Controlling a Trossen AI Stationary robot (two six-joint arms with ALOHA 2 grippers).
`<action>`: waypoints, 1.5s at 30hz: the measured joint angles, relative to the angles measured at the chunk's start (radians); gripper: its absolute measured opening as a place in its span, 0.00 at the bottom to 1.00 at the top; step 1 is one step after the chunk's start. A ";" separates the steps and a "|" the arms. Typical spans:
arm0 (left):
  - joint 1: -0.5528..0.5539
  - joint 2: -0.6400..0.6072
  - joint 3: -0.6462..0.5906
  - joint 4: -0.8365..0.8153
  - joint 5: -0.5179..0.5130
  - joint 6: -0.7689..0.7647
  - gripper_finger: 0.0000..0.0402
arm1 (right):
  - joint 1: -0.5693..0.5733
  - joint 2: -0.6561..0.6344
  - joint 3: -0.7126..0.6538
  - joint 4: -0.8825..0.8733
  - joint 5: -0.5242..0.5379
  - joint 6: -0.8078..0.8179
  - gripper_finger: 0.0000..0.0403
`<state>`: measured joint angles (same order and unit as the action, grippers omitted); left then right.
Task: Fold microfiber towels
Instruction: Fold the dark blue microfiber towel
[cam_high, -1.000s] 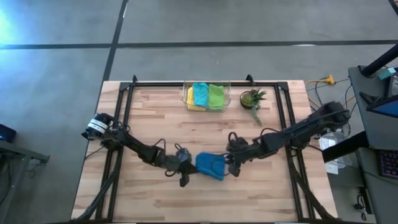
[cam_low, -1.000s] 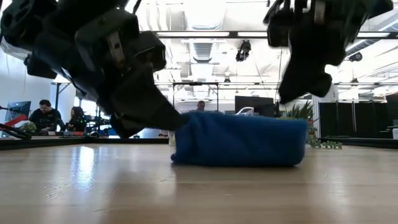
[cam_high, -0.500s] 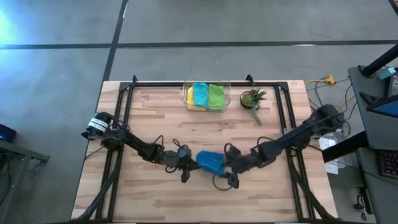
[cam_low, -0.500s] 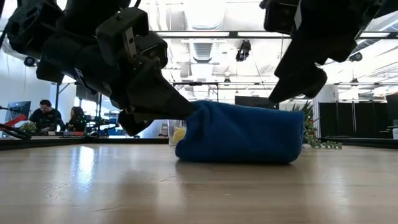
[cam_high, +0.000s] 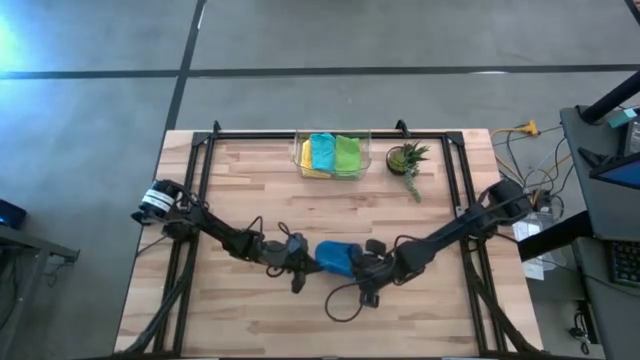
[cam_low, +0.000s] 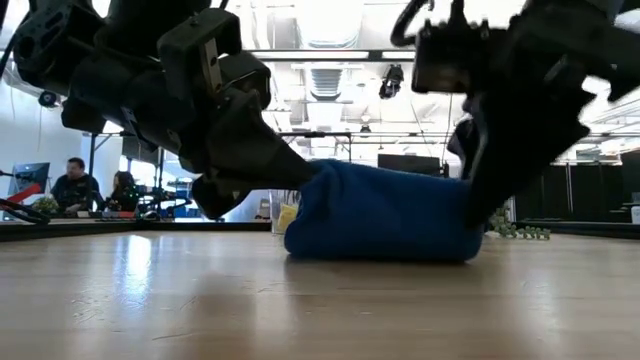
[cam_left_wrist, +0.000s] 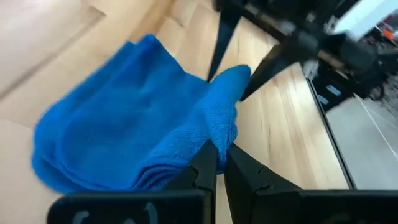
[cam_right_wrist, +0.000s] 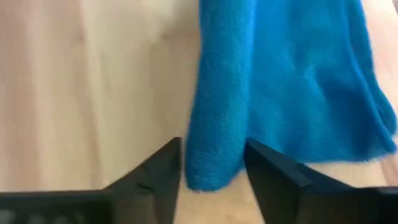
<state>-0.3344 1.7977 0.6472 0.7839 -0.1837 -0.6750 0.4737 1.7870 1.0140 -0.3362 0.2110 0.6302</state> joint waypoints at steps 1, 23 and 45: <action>0.000 0.000 0.000 -0.003 0.017 0.000 0.00 | 0.002 0.000 0.009 0.005 0.000 -0.001 0.39; 0.005 -0.001 0.010 -0.018 0.207 0.000 0.00 | -0.017 -0.064 0.001 0.013 -0.227 -0.039 0.03; -0.048 -0.001 0.028 -0.012 0.233 0.005 0.00 | -0.014 -0.066 -0.008 0.053 -0.294 -0.037 0.03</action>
<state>-0.3821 1.7966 0.6753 0.7716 0.0494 -0.6701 0.4594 1.7208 1.0058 -0.2827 -0.0830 0.5934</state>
